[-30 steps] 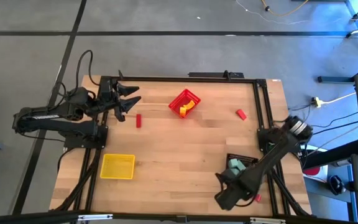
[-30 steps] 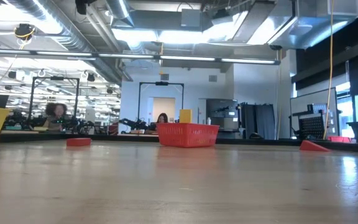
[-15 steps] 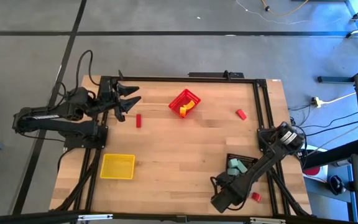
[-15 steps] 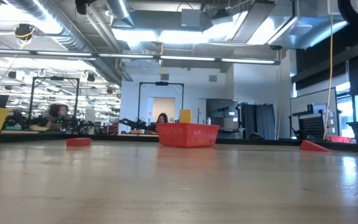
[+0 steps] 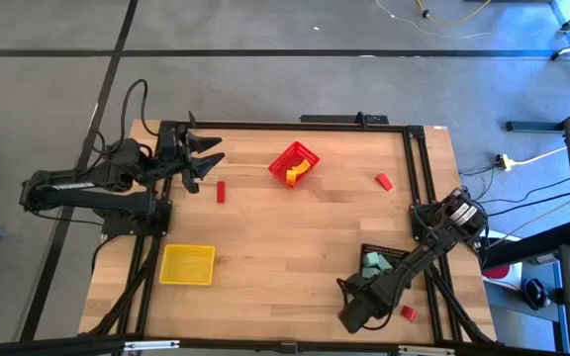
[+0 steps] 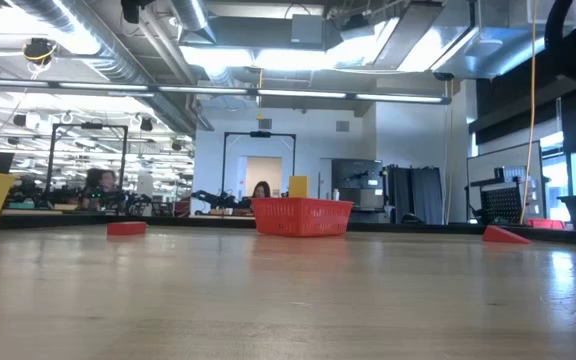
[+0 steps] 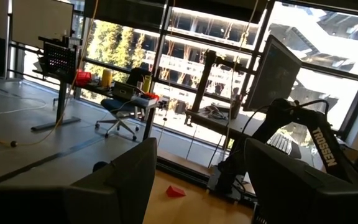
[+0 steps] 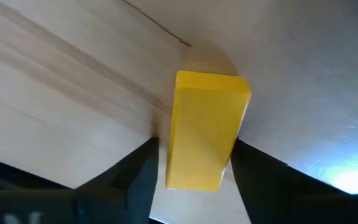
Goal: Sort & place blocks by color
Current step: Put the yellow block into the red bin
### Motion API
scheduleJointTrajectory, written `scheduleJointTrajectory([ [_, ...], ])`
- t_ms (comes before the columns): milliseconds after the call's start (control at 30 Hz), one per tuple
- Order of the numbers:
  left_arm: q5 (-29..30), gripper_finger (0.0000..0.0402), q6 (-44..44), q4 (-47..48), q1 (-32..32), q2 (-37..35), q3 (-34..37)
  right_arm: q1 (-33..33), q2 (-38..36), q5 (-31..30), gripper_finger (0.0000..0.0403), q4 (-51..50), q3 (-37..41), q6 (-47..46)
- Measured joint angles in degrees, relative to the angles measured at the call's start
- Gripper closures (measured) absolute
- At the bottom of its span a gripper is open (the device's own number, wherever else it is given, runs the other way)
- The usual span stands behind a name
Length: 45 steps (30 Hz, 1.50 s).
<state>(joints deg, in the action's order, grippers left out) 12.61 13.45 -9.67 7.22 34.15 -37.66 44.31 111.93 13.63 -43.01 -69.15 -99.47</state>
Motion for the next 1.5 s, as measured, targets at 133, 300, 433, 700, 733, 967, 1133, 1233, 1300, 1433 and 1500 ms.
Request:
scheduleJointTrajectory([
  [133,0.18,0.0166,0.04,0.00,0.01,0.00,-0.01,0.16,-2.55,-0.94,0.0277,-0.83,0.38,7.91],
  [300,0.20,0.0166,0.04,-0.04,0.01,-0.02,-0.01,-2.54,-10.70,-1.98,0.0279,-0.71,0.32,24.84],
  [433,0.20,0.0166,0.04,-0.04,0.01,-0.02,-0.01,-8.59,-18.69,-5.40,0.0279,-0.98,0.26,40.25],
  [700,-0.13,0.0166,-0.82,0.15,-0.02,0.00,-0.01,-29.04,-27.33,-8.50,0.0279,10.26,0.21,65.87],
  [733,-0.14,0.0166,-1.59,0.23,-0.05,0.00,0.01,-31.51,-27.26,-7.08,0.0279,13.65,0.21,68.34],
  [967,-5.36,0.0166,-6.69,2.18,-1.83,3.76,-0.01,-44.91,-24.01,14.58,0.0279,39.62,0.21,74.13],
  [1133,-15.05,0.0166,-9.11,1.75,-4.35,12.03,0.01,-48.56,-21.98,27.21,0.0279,44.58,0.16,69.81],
  [1233,-17.17,0.0166,-9.11,-0.80,-6.12,18.25,0.01,-48.76,-20.85,29.25,0.0279,43.49,0.16,69.73],
  [1300,-17.97,0.0166,-9.11,-3.34,-7.07,22.04,0.01,-48.68,-19.77,30.29,0.0279,43.28,0.16,69.66],
  [1433,-18.51,0.0166,-9.13,-12.07,-8.80,28.97,0.01,-47.84,-17.29,31.11,0.0279,40.84,0.16,69.78],
  [1500,-20.43,0.0166,-9.11,-16.13,-9.56,31.64,0.00,-47.48,-15.93,31.13,0.0279,40.57,0.16,69.75],
])
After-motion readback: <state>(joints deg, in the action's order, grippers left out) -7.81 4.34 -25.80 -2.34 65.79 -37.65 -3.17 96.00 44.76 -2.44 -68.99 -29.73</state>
